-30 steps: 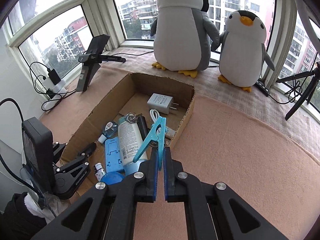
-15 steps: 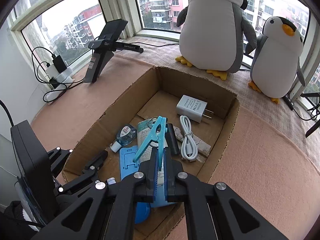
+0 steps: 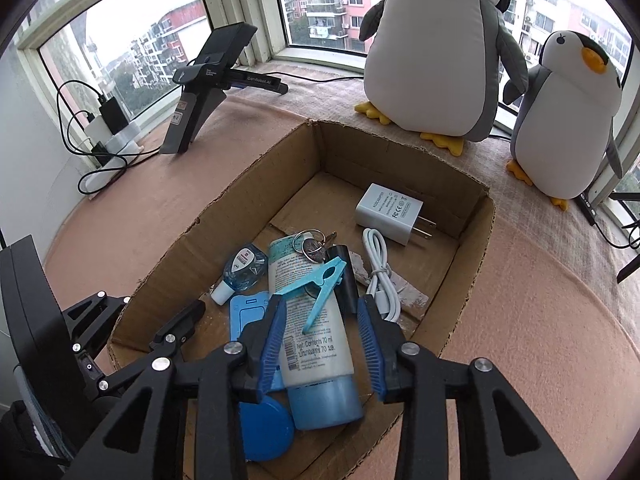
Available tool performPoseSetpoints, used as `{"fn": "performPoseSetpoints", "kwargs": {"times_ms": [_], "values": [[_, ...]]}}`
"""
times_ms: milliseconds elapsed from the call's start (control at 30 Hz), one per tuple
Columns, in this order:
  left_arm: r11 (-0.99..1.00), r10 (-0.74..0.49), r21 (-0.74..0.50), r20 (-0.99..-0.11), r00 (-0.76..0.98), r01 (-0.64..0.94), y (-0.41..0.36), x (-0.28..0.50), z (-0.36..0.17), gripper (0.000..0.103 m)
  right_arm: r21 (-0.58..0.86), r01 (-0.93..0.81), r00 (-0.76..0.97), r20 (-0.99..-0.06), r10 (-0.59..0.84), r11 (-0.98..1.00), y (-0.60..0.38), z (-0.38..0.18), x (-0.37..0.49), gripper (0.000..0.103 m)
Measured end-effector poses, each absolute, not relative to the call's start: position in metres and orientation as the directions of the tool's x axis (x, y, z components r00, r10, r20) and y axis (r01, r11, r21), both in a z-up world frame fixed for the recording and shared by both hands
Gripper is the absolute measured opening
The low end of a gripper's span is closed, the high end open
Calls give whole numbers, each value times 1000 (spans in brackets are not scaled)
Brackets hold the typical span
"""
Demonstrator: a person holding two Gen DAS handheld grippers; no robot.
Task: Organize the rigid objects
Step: 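Carry the clothespin into the box and open the right tool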
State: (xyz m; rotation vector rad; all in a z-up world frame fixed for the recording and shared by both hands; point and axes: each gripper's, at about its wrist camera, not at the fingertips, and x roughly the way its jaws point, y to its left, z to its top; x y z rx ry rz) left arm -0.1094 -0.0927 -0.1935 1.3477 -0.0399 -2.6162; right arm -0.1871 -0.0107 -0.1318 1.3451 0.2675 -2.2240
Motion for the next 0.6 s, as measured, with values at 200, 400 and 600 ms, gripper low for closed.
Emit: {"fn": "performPoseSetpoints", "kwargs": {"times_ms": [200,400,600], "values": [[-980,-186,112,-803,-566,164,-91,-109,-194,27,88,518,-380,-867,-321,-851,-9,-131,-189,61],[-980,-186,112,-803,-566,164,-90,-109,-194,27,94,509,-379,-868,-321,-855,-6,-131,-189,65],[-980,-184,110,-805,-565,163,-92,-110,-194,27,101,500,-381,-866,-324,-860,-1,-130,-186,66]]}}
